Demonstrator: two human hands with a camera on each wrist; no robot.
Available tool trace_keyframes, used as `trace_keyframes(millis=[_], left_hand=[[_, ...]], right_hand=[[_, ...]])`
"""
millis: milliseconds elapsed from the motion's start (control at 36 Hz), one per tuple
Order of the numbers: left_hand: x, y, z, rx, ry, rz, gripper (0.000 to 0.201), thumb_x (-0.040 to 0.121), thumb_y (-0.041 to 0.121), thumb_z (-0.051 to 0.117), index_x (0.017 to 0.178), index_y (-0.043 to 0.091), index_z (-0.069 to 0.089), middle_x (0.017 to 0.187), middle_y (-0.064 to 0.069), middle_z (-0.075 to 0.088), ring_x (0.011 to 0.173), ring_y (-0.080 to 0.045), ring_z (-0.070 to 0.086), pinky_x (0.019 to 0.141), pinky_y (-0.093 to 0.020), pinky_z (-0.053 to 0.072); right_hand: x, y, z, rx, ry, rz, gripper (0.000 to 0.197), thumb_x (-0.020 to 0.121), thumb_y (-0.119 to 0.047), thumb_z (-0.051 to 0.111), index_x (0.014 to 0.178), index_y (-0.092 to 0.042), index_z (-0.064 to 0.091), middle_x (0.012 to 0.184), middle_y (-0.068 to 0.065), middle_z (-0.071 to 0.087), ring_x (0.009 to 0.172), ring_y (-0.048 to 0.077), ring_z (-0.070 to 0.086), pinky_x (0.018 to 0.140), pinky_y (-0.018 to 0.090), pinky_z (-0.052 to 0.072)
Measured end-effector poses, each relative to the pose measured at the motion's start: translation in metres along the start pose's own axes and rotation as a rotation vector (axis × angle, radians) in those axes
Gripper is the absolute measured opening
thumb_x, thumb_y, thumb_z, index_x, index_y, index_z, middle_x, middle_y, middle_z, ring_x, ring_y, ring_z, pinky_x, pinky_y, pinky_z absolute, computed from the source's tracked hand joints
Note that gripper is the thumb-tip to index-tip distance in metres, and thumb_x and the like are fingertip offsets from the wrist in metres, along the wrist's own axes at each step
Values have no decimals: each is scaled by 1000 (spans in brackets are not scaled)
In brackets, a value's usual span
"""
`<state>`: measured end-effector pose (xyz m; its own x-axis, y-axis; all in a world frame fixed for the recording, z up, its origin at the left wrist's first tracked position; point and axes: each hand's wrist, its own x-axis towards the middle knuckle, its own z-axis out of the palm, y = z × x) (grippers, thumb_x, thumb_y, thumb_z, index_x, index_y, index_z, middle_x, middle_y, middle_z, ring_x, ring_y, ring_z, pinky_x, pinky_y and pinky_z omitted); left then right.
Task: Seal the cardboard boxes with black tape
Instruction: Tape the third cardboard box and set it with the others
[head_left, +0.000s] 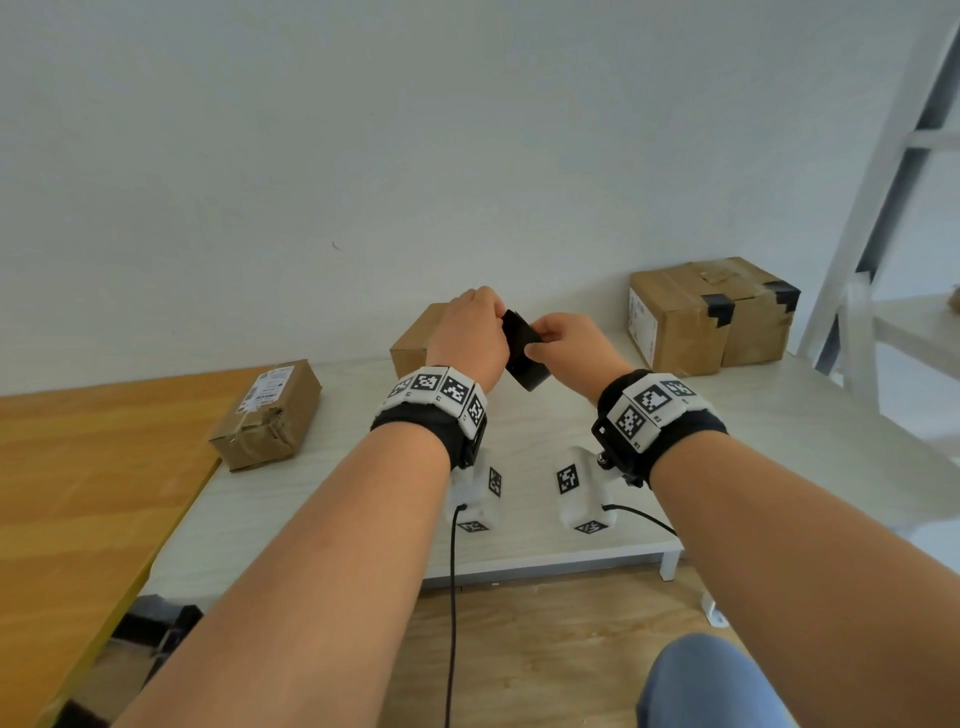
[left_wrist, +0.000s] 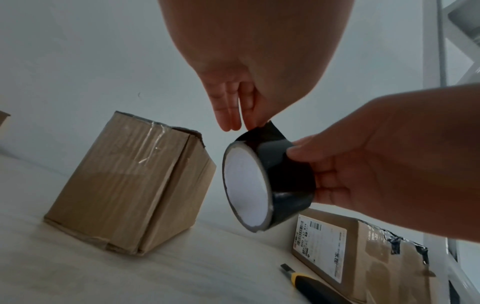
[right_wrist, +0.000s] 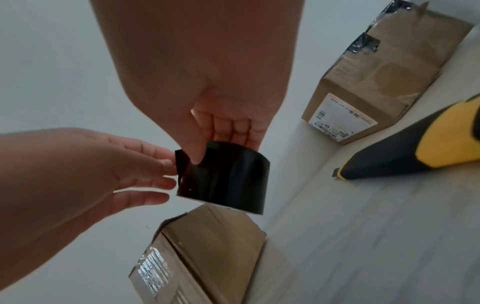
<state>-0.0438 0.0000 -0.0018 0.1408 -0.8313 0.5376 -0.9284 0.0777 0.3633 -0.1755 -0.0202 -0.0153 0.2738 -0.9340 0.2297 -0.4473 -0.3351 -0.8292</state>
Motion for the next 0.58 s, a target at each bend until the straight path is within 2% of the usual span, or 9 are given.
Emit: trace_keyframes(millis=[83,250,361,444,528,583], left_hand=[[-3,1,1,-8,26,-12,23,92,8,43,111,13,54,113,-3,55,103,-19,54,84,-31,48],[-7,-1,2,-53,34,-44,28,89,4,46,115,16,51,121,-4,46,97,-20,55,72,-28,45],[-8,1,0,-64,70,-48,31,88,2,45,116,15,50,123,-4,44,102,-19,51,69,-25,38],[-10,3,0,-83,110,-38,34,88,1,44,118,15,49,126,-5,43,102,-22,51,66,-27,38],[-11,3,-1,-147,129,-28,46,88,1,44,131,18,41,128,-7,41,93,-23,55,65,-29,41],[-10,2,-5,-201,143,-82,53,89,4,46,137,22,34,126,-7,42,86,-20,56,67,-27,42]], right_hand=[[0,-2,0,15,14,5,16,88,-11,56,102,-10,65,78,-2,59,67,8,52,57,22,39],[-1,-7,-1,8,18,1,15,90,-10,54,102,-9,63,80,-1,59,66,7,51,55,20,37],[-2,-11,-1,0,31,-10,15,90,-10,53,102,-9,62,78,-1,58,66,7,51,55,21,37],[-1,-16,-1,27,44,-10,15,91,-9,53,103,-10,61,82,-1,60,67,6,52,55,20,37],[0,-19,-3,29,58,-8,16,91,-8,52,104,-10,61,90,3,62,72,10,54,56,20,37],[0,-18,-5,16,62,9,17,91,-8,52,106,-8,61,93,6,62,77,15,55,56,21,38]])
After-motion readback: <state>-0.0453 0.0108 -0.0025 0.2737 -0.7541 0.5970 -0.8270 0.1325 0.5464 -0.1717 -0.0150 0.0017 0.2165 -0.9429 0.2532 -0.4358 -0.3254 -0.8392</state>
